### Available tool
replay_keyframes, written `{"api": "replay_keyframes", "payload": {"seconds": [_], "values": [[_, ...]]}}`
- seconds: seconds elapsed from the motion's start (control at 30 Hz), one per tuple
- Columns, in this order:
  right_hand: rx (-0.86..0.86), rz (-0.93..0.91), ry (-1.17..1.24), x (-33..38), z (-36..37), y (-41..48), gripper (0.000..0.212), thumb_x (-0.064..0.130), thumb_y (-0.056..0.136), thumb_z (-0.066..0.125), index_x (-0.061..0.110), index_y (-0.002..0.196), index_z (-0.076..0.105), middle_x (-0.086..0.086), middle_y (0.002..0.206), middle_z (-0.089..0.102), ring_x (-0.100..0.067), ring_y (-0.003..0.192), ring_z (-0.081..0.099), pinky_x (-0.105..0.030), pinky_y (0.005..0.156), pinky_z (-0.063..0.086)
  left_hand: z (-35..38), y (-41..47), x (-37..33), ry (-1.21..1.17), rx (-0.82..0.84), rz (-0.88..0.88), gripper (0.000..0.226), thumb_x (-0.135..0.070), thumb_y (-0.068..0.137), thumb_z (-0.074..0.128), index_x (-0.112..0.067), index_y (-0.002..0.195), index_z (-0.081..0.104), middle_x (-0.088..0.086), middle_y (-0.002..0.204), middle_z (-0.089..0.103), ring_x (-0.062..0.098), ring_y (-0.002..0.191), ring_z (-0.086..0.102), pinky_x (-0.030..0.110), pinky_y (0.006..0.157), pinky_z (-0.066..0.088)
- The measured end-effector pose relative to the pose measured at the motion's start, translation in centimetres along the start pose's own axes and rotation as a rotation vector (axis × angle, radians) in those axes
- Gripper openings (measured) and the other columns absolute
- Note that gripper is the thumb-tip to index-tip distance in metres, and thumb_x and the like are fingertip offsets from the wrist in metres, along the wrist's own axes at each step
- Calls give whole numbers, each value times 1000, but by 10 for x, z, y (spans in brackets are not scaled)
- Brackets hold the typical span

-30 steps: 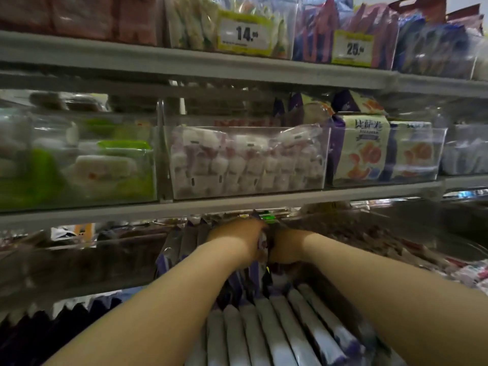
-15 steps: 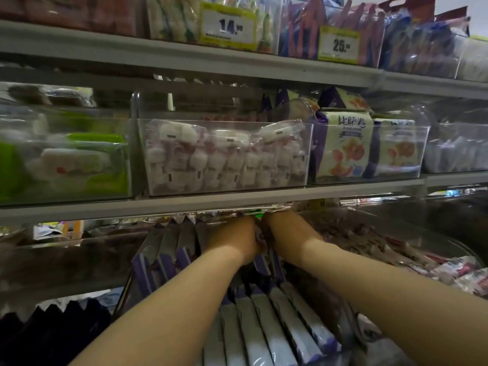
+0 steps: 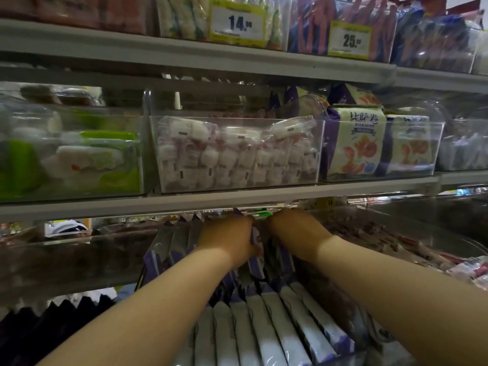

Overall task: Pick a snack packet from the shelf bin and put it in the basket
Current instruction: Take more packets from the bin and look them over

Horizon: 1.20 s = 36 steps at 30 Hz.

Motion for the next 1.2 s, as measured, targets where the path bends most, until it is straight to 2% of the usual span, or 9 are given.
{"api": "replay_keyframes", "payload": {"seconds": [0.1, 0.23, 0.37, 0.5, 0.63, 0.73, 0.83, 1.1, 1.2], "values": [[-13, -18, -19, 5, -1, 4, 33, 9, 98, 42, 11, 127, 57, -12, 128, 61, -32, 117, 58, -40, 98, 47, 11, 0, -15, 129, 13, 38, 46, -48, 83, 66, -26, 122, 59, 5, 124, 62, 27, 112, 59, 36, 91, 46], [70, -44, -12, 13, 10, 3, 37, 8, 100, 37, 10, 134, 50, -15, 136, 55, -33, 122, 54, -41, 102, 44, 21, 1, -20, 306, 24, 66, 50, -51, 85, 64, -23, 127, 58, 6, 130, 59, 29, 119, 54, 38, 96, 43], [244, -60, 19, 8, 18, 0, 31, 8, 93, 53, 8, 123, 59, -15, 127, 60, -33, 113, 58, -38, 92, 48, 26, -2, -12, 368, 48, 84, 48, -52, 89, 57, -26, 129, 57, 3, 131, 59, 25, 119, 55, 34, 97, 40], [396, -76, 80, 10, 28, -9, 60, 29, 83, 71, 15, 137, 49, -9, 135, 54, -30, 118, 54, -34, 98, 46, 34, -3, -10, 399, 138, 99, 49, -47, 92, 57, -24, 135, 53, 5, 137, 54, 27, 124, 51, 37, 102, 39], [483, -91, 46, 8, 34, -11, 59, 33, 81, 72, 18, 134, 51, -5, 131, 57, -26, 114, 54, -30, 87, 42, 45, -1, -19, 475, 307, 126, 52, -36, 95, 55, -19, 143, 43, 9, 147, 42, 32, 133, 41, 46, 111, 35], [491, -105, 6, 2, 33, -10, 55, 32, 81, 71, 19, 132, 54, -5, 128, 58, -26, 111, 54, -35, 91, 43, 54, 0, -45, 390, 370, 243, 38, -30, 98, 52, -13, 132, 57, 12, 134, 56, 32, 117, 54, 40, 98, 46], [463, -97, 20, 6, 41, -12, 41, 20, 88, 64, 12, 128, 57, -9, 123, 60, -29, 110, 58, -32, 90, 44, 68, -2, -61, 271, 387, 289, 38, -22, 98, 50, -6, 132, 55, 17, 133, 57, 36, 118, 55, 41, 93, 46], [310, -57, 103, 6, 25, -14, 30, 1, 89, 57, 7, 118, 64, -15, 120, 63, -33, 111, 60, -36, 87, 49, 72, 3, -63, 325, 284, 266, 40, -22, 94, 53, -12, 132, 54, 13, 132, 58, 36, 117, 57, 51, 95, 46], [236, -23, 37, 8, 17, -12, 30, 1, 92, 52, 5, 120, 61, -17, 124, 61, -34, 113, 59, -38, 89, 49, 65, 3, -59, 218, 177, 266, 32, -16, 91, 55, -12, 122, 62, 13, 122, 63, 34, 108, 61, 42, 87, 50]]}}
Point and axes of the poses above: each hand's wrist, its own y-axis towards the middle knuckle, its own z-axis out of the palm, x = y × z, the point moved 10 cm from there along y, towards the middle knuckle
